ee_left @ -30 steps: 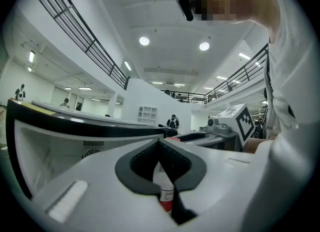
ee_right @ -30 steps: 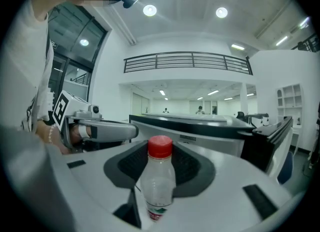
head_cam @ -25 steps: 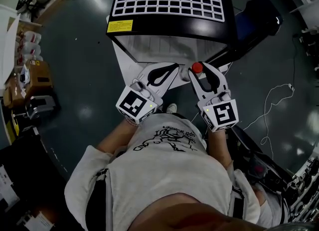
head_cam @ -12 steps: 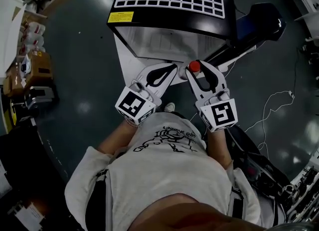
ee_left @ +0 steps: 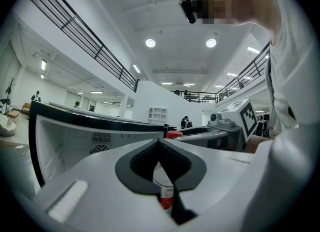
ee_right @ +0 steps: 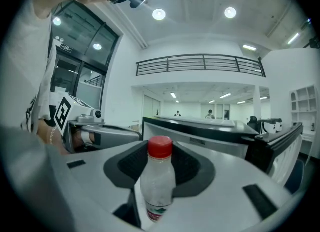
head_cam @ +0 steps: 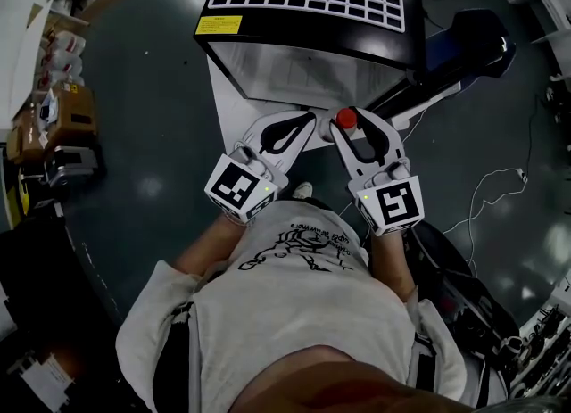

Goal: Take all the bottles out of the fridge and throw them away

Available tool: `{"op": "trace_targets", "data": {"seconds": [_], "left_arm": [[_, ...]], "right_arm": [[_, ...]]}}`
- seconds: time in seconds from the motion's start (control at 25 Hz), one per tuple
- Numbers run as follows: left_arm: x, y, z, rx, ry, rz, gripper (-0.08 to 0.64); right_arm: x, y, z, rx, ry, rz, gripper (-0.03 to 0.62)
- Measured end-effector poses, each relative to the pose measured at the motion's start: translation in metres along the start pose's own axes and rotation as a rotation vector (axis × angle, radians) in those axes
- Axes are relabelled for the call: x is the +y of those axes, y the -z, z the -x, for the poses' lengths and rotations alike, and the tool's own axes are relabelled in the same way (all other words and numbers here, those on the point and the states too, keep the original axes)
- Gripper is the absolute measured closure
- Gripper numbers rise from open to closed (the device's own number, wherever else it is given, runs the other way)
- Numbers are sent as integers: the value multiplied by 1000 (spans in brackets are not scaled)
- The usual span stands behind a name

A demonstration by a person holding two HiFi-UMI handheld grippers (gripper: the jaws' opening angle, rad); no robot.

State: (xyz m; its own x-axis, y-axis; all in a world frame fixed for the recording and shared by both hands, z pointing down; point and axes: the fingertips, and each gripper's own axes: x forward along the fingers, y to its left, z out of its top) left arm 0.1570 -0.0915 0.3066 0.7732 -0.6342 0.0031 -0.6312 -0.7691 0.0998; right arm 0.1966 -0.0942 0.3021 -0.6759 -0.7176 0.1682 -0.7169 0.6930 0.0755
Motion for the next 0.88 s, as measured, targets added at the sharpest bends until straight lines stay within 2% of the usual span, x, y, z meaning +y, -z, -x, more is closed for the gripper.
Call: {"op": "trace_targets", "data": {"seconds": [0.44,0.88], "left_arm": [[27,-5,31,-5,-47,-7,551],[66,-11,87,-18,-141,-5,551]], "right_arm": [[24,-9,-30,-3,-46,17,442],[81,-20,-76,-2,-148,38,442]]}}
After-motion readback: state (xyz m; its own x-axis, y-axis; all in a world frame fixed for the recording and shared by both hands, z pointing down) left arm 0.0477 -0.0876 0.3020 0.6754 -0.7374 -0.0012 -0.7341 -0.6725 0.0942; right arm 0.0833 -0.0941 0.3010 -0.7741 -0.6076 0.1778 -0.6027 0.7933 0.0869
